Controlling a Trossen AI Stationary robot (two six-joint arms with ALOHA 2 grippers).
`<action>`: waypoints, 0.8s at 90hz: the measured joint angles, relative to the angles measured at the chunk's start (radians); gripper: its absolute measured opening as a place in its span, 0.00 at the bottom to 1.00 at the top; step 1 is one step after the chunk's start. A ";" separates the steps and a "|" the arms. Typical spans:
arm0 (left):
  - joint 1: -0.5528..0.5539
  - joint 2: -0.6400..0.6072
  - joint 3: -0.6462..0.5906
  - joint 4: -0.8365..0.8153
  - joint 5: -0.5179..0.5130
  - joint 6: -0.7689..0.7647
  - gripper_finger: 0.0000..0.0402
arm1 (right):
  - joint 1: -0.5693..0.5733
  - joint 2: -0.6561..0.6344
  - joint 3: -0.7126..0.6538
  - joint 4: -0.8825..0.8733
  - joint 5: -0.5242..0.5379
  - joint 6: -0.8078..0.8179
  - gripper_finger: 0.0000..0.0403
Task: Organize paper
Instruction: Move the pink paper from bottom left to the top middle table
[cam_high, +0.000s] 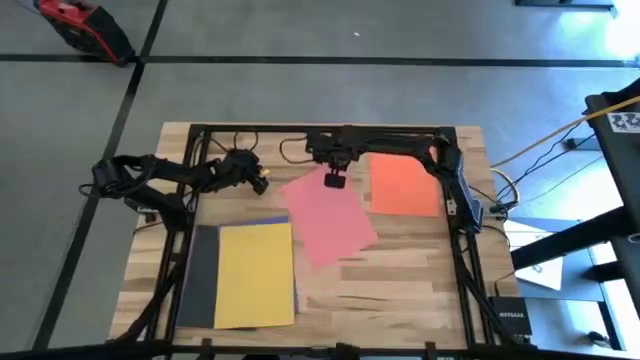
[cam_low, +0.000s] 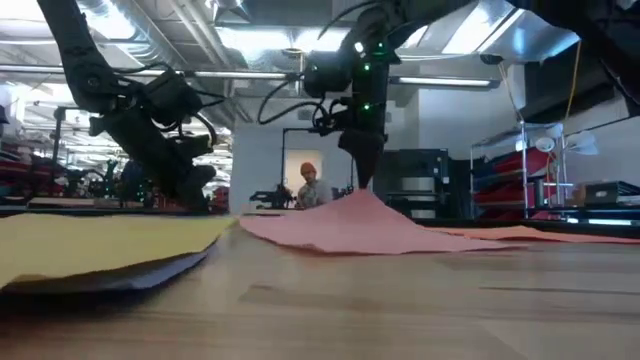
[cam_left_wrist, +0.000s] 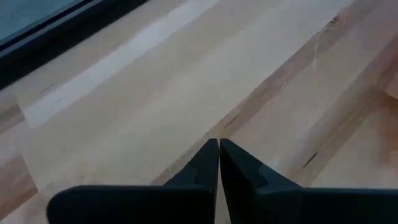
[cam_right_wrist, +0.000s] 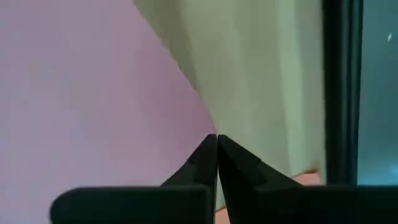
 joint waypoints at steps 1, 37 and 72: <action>0.000 0.000 0.000 0.000 0.000 0.000 0.00 | -0.005 0.000 0.000 0.002 0.000 0.001 0.00; 0.000 0.000 -0.024 0.012 0.000 -0.004 0.00 | -0.136 0.000 0.000 0.033 0.000 0.077 0.00; 0.000 0.000 -0.024 0.012 0.000 -0.011 0.00 | -0.151 -0.003 0.001 0.036 -0.016 0.052 0.21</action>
